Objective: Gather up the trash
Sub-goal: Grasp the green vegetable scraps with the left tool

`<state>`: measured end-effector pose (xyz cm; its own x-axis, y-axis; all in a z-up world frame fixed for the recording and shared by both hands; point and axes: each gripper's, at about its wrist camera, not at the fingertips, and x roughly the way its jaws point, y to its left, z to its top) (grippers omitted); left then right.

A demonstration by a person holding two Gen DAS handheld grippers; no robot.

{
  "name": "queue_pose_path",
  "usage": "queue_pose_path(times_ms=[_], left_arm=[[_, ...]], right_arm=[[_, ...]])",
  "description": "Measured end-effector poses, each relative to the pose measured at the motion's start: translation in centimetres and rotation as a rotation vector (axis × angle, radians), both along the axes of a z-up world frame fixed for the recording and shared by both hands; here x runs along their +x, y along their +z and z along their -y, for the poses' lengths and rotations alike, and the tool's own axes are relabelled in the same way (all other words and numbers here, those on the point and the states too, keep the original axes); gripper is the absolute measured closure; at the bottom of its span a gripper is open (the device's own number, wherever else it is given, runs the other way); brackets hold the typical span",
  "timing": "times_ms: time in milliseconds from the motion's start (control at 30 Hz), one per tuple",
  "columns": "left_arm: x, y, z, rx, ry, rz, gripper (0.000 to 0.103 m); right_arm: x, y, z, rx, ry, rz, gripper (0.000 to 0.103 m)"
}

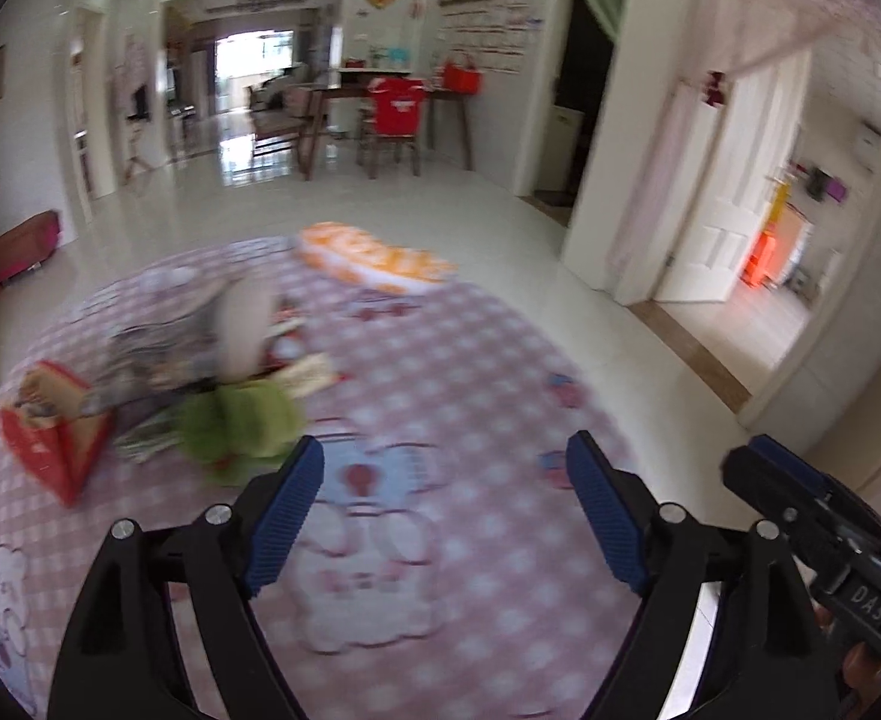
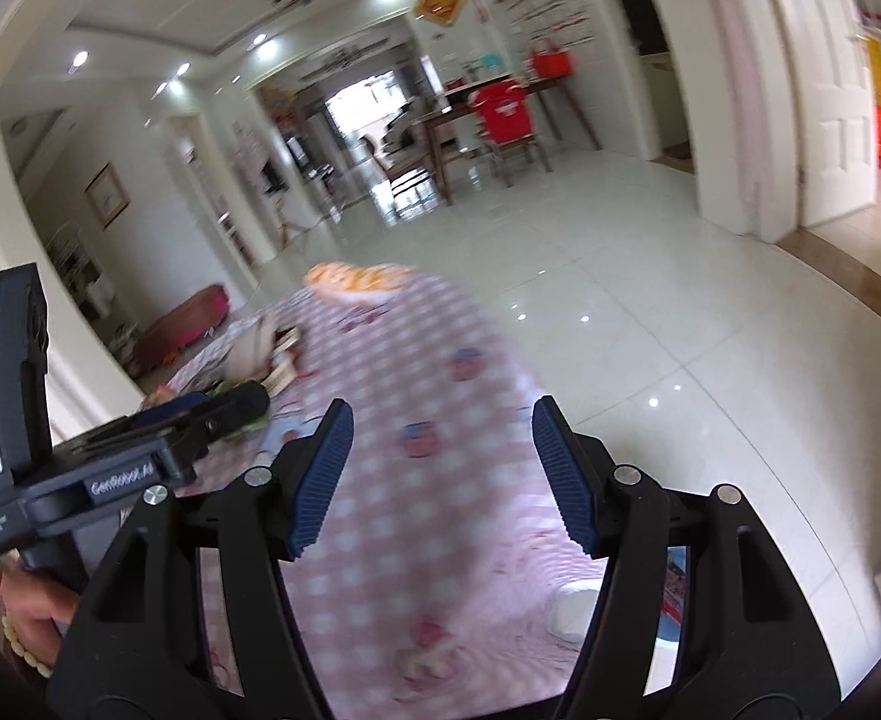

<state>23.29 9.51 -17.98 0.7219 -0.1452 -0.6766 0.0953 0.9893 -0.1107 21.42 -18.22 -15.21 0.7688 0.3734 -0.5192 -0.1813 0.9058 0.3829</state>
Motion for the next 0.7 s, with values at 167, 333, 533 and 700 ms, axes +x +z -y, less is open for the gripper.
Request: queue_pose_path(times_ms=[167, 333, 533, 700], left_arm=[[1.9, -1.3, -5.8, -0.040, 0.121, -0.048, 0.021], [3.7, -3.2, -7.8, -0.045, 0.158, -0.088, 0.021], [5.6, -4.9, -7.6, -0.030, 0.128, -0.127, 0.048], [4.6, -4.7, -8.7, -0.077, 0.115, -0.136, 0.087]], right_arm=[[2.6, -0.4, -4.3, -0.034, 0.069, -0.030, 0.041], [4.7, -1.3, -7.2, -0.050, 0.111, -0.050, 0.041], [6.6, -2.3, -9.1, -0.054, 0.134, -0.077, 0.041], [7.2, -2.0, -10.2, -0.054, 0.153, -0.077, 0.041]])
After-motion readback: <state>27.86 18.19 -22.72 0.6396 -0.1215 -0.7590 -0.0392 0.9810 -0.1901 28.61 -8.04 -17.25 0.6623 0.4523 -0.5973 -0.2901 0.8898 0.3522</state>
